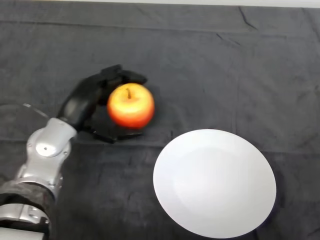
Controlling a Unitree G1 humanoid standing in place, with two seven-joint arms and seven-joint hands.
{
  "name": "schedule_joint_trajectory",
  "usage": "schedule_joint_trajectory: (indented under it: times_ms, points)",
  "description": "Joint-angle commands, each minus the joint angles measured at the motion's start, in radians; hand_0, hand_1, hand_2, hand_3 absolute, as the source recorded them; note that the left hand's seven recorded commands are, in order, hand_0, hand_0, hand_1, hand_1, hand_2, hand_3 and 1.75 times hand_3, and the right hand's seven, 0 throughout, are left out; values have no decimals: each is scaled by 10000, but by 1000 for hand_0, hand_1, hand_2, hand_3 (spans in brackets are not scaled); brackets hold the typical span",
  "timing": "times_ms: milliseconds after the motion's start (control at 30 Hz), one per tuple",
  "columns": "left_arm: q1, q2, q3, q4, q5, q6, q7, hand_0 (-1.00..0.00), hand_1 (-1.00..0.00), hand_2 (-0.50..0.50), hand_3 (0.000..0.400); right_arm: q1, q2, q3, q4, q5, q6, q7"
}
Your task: Move the apple to the plate
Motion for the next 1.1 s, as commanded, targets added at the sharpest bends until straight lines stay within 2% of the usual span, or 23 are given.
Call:
schedule_joint_trajectory:
  times_ms: [33,467,833,1100]
  points:
    - [-365,-72,-296,-526,95,-307,149,-1000,-1000,0,400,298,-14,-71,163,66,35,27]
    - [273,-730,-1894,-2572,-266,-34,586,-1000,-1000,0,400,336,-16,-79,93,75,60,35]
    - [652,-667,-3912,-3873,-966,480,1074,-1000,-1000,0,400,374,-20,-89,18,85,91,45]
    - [764,-582,-5163,-4112,-1378,625,1343,-1000,-1000,0,400,393,-22,-95,-23,89,110,53]
